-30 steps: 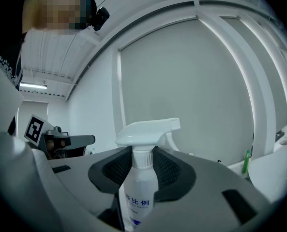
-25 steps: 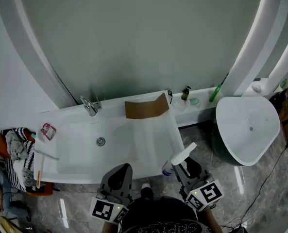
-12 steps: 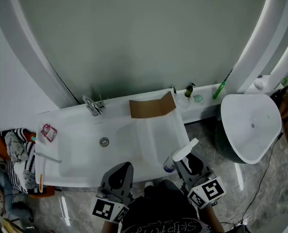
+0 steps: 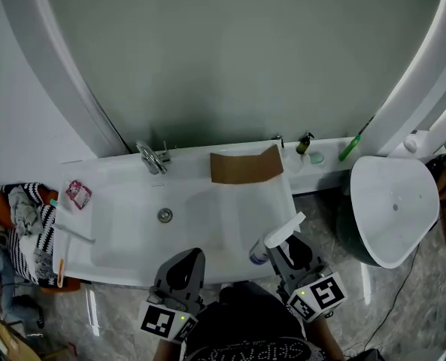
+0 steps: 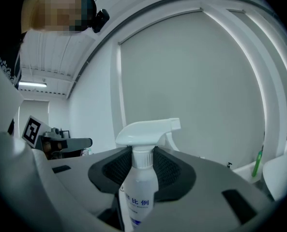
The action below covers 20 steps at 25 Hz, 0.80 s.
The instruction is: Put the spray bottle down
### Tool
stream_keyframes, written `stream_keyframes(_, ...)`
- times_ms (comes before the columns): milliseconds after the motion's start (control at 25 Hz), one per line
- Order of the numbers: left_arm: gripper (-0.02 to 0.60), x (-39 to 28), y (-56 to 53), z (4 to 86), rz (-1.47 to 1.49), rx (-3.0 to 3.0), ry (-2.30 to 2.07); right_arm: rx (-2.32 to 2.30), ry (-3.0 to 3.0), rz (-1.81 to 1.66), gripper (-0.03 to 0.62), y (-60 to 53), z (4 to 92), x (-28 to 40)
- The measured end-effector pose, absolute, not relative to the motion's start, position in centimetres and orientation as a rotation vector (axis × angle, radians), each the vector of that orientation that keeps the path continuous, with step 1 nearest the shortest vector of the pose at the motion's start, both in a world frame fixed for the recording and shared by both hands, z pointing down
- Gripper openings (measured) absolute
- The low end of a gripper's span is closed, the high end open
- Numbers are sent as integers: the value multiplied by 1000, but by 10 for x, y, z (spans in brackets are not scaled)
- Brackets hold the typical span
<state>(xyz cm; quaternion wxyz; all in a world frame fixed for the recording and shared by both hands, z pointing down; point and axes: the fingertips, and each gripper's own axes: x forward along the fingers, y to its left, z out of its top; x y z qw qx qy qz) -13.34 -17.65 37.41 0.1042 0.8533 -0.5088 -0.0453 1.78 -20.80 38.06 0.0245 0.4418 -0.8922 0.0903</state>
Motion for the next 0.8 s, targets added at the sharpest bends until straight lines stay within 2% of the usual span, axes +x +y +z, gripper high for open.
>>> stream_keyframes(800,2,-84,-204,380,-107,2517,-1525,1327,-2776,267,146,-250,387,59)
